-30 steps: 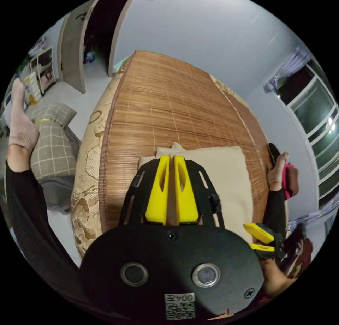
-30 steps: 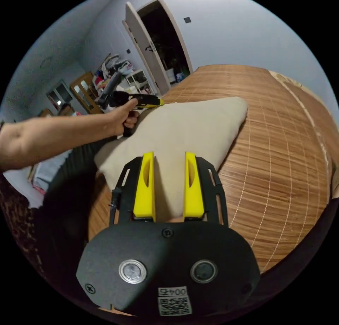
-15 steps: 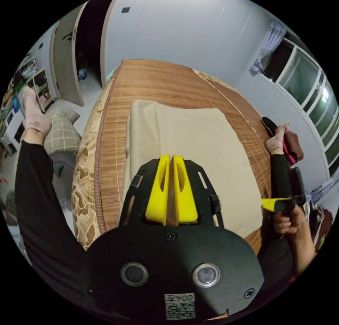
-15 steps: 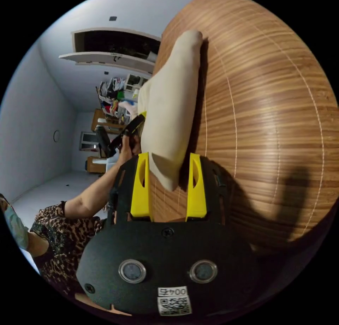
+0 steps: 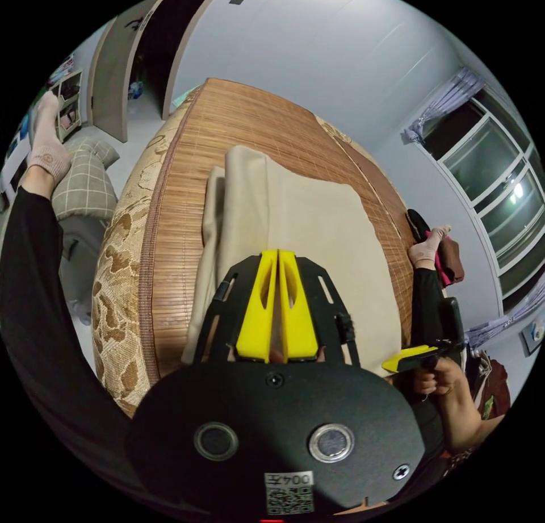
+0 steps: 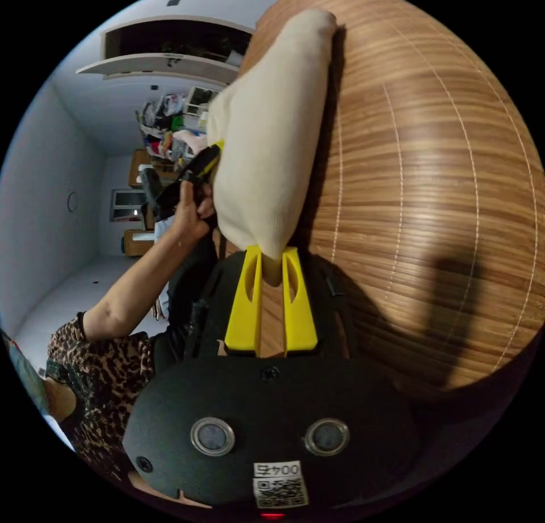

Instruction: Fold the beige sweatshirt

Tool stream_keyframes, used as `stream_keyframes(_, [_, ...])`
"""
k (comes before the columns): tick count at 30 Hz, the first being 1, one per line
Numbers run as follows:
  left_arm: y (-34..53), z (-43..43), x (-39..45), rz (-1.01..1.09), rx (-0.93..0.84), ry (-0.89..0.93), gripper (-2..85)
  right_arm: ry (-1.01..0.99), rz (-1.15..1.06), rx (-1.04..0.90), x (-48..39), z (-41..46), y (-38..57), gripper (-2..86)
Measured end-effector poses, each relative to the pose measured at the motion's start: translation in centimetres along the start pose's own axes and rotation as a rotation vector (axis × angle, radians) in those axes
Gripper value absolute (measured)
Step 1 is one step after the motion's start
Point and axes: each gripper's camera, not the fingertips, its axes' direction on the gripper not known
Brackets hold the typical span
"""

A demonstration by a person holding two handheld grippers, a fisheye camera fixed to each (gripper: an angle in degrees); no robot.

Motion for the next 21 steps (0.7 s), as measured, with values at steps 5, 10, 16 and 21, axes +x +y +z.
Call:
stream_keyframes(5, [0.4,0.2,0.1,-0.003,0.001,0.004,0.7,0.026,0.022,-0.066,0.5,1.1,-0.6,7.0])
stream_keyframes(10, [0.8,0.2,0.0,-0.011,0.005,0.023,0.7,-0.007,0.028,0.054,0.1,-1.8,0.8,9.3])
stream_keyframes(16, [1.3,0.4,0.4,-0.010,0.006,0.025,0.6,0.048,-0.082,0.492,-1.9,-4.6,2.1,7.9])
stream_keyframes(21, [0.9,0.3,1.4,-0.008,-0.032,0.000,0.3,0.177,-0.256,0.355,-5.1,-0.1,0.0,6.8])
